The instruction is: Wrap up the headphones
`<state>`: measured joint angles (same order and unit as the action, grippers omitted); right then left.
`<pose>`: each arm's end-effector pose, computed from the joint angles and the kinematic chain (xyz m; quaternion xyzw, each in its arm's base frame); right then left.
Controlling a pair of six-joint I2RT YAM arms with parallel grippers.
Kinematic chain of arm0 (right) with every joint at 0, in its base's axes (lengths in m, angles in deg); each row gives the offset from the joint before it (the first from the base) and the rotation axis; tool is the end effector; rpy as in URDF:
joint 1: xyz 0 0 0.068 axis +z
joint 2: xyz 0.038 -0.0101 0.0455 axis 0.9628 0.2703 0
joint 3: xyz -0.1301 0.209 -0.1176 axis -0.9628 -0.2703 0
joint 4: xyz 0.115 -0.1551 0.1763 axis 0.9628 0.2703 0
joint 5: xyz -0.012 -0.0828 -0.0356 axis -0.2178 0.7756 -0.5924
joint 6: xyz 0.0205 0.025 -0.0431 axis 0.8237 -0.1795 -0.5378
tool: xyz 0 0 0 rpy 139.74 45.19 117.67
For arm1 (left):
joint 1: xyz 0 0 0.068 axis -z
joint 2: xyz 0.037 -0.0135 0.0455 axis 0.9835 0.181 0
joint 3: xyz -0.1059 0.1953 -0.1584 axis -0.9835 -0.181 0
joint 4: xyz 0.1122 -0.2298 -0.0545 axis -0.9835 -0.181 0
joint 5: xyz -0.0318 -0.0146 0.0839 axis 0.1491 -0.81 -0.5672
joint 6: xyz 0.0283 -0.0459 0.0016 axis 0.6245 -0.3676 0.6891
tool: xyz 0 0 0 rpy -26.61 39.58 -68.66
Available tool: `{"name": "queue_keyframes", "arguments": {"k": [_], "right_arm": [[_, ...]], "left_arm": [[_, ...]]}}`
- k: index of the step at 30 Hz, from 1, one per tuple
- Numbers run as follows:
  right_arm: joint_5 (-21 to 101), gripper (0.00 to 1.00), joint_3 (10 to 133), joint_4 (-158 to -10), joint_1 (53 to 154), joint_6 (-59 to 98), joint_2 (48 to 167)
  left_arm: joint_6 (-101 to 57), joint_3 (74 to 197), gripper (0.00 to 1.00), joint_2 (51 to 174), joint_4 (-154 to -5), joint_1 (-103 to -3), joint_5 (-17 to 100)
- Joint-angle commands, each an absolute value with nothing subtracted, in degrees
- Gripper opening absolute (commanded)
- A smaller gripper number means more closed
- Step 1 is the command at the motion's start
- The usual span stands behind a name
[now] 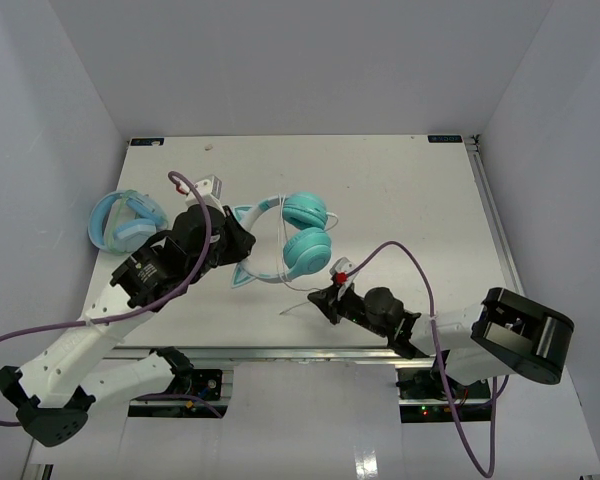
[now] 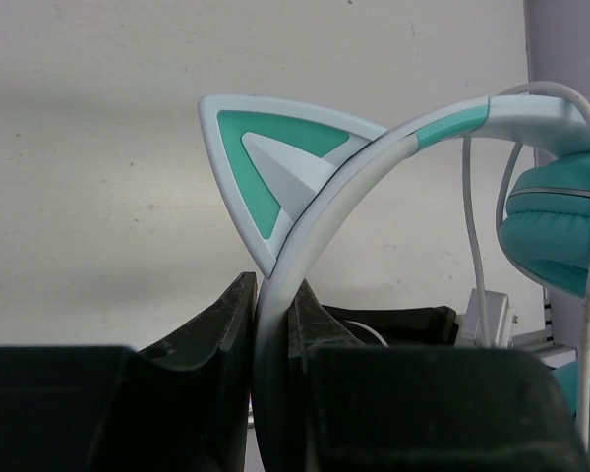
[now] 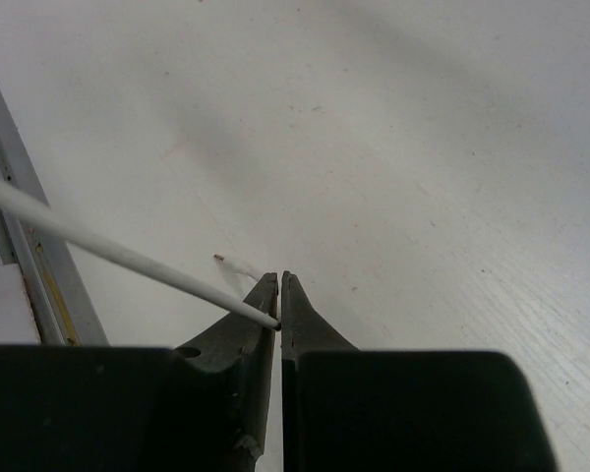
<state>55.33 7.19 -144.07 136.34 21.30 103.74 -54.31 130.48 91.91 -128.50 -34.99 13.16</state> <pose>0.1096 0.1967 0.1601 -0.2961 0.6823 0.3475 0.5710 0.1395 -0.1204 0.3800 -0.0787 0.8716 -0.2110 0.4353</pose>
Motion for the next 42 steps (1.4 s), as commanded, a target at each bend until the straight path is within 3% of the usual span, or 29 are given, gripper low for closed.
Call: {"name": "queue_keyframes", "arguments": {"k": [1, 8, 12, 15, 20, 25, 42], "right_arm": [[53.6, 0.08, 7.8, -151.4, 135.6, 19.9, 104.4], [50.3, 0.08, 7.7, -150.8, 128.2, 19.9, 99.6], [43.1, 0.08, 13.9, -135.9, 118.5, 20.9, 93.0], [39.6, 0.08, 19.4, -121.8, 113.5, 19.9, 88.3], [37.7, 0.08, 33.7, -98.8, 110.4, 16.5, 86.6], [37.6, 0.08, 42.1, -86.4, 110.2, 15.0, 87.2], [21.2, 0.08, 56.4, -75.2, 110.2, 14.6, 92.9]], "left_arm": [[-55.0, 131.2, 0.0, 89.2, -122.3, -35.3, 18.4], [-43.9, 130.9, 0.0, 89.4, -119.2, -35.2, 30.4], [-30.1, 132.0, 0.0, 92.8, -119.9, -35.3, 46.6], [-20.3, 132.7, 0.0, 95.8, -123.3, -35.3, 49.0], [-6.1, 128.6, 0.0, 97.7, -123.2, -35.1, 40.6], [-1.1, 124.8, 0.0, 99.7, -118.5, -35.0, 28.4], [2.8, 119.3, 0.0, 103.9, -103.8, -34.4, 5.8]]}}
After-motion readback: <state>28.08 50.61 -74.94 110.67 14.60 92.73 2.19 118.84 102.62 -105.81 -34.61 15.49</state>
